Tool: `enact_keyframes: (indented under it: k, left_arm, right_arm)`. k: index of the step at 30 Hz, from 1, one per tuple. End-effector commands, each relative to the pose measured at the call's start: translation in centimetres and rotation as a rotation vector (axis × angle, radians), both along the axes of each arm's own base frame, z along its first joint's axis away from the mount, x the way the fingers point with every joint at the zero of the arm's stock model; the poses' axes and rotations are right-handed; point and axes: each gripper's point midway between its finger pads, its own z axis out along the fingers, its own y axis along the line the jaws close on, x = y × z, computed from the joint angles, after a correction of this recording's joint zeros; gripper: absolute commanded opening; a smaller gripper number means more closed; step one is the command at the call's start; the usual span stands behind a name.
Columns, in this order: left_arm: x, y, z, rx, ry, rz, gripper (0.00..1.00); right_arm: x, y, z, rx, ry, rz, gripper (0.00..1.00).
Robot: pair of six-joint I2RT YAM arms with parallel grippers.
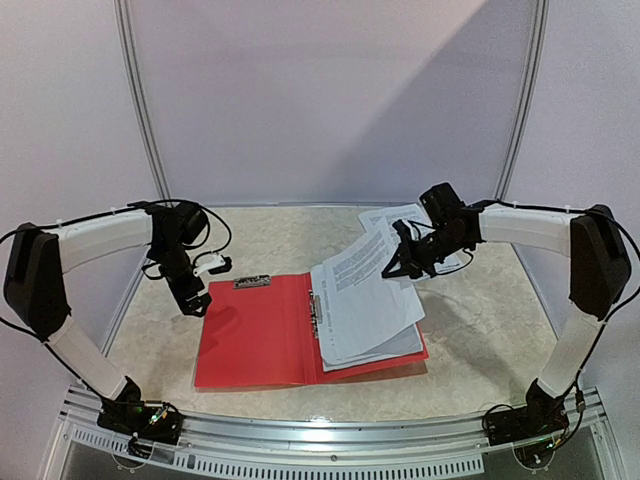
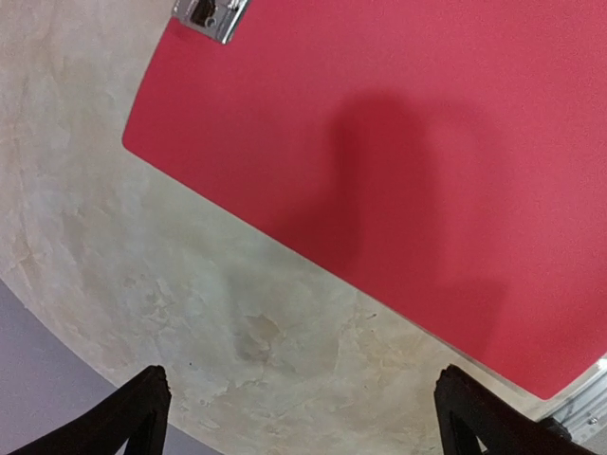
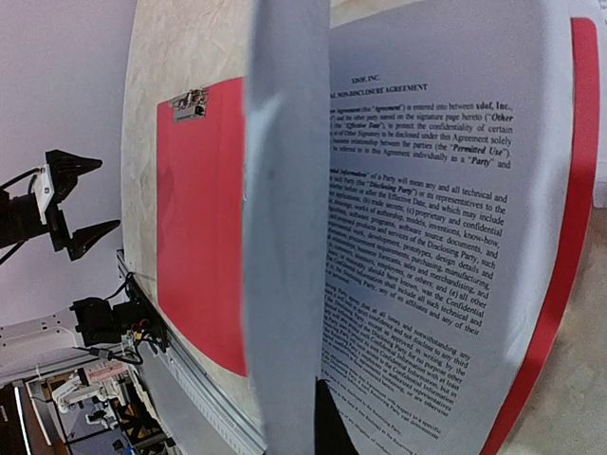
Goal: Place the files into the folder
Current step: Place the file in the folder with some files.
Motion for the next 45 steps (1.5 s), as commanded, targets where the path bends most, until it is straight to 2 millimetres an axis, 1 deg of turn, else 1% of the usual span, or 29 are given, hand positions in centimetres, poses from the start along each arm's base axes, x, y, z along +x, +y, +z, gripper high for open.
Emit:
enact_keyframes:
  k: [1,7,11,20,28,33,35,36,38,41,45]
  left_arm:
    - [0.8,0.0,-1.8,-0.007,-0.004,0.033,0.99]
    - [0.0,-0.5,-4.0,-0.026,0.059,0.049,0.98]
    - [-0.2,-0.6,-4.8,-0.031,0.086,0.055,0.96]
    - [0.1,-0.9,-4.5,-0.041,0.081,0.052,0.96]
    - [0.1,-1.0,-4.4,-0.045,0.08,0.051,0.96]
    - [0.1,-1.0,-4.3,-0.046,0.08,0.047,0.96]
    - [0.2,-1.0,-4.2,-0.046,0.078,0.046,0.96]
    - [0.3,-1.0,-4.2,-0.045,0.075,0.045,0.96]
    - [0.4,-1.0,-4.1,-0.044,0.072,0.044,0.96]
    - [0.4,-1.1,-3.9,-0.049,0.072,0.042,0.96]
    - [0.4,-1.1,-3.8,-0.047,0.073,0.039,0.96]
  right_arm:
    - [0.2,0.4,-1.8,0.028,0.031,-0.02,0.0]
    - [0.3,0.6,-3.1,0.044,0.059,-0.035,0.0]
    - [0.1,0.9,-3.8,0.054,0.082,-0.037,0.0]
    - [-0.9,1.7,-4.5,0.065,0.105,-0.022,0.0]
    - [-1.0,2.1,-4.7,0.071,0.116,-0.023,0.0]
    - [-1.1,2.0,-4.4,0.063,0.111,-0.023,0.0]
    - [-1.0,1.9,-4.2,0.058,0.107,-0.025,0.09]
    - [-1.1,1.7,-4.2,0.048,0.108,-0.028,0.16]
    - [-1.0,1.4,-3.8,0.026,0.092,-0.036,0.29]
    - [-0.9,1.1,-2.7,0.017,0.065,-0.041,0.43]
    - [-1.0,0.3,-1.4,-0.035,0.041,-0.045,0.55]
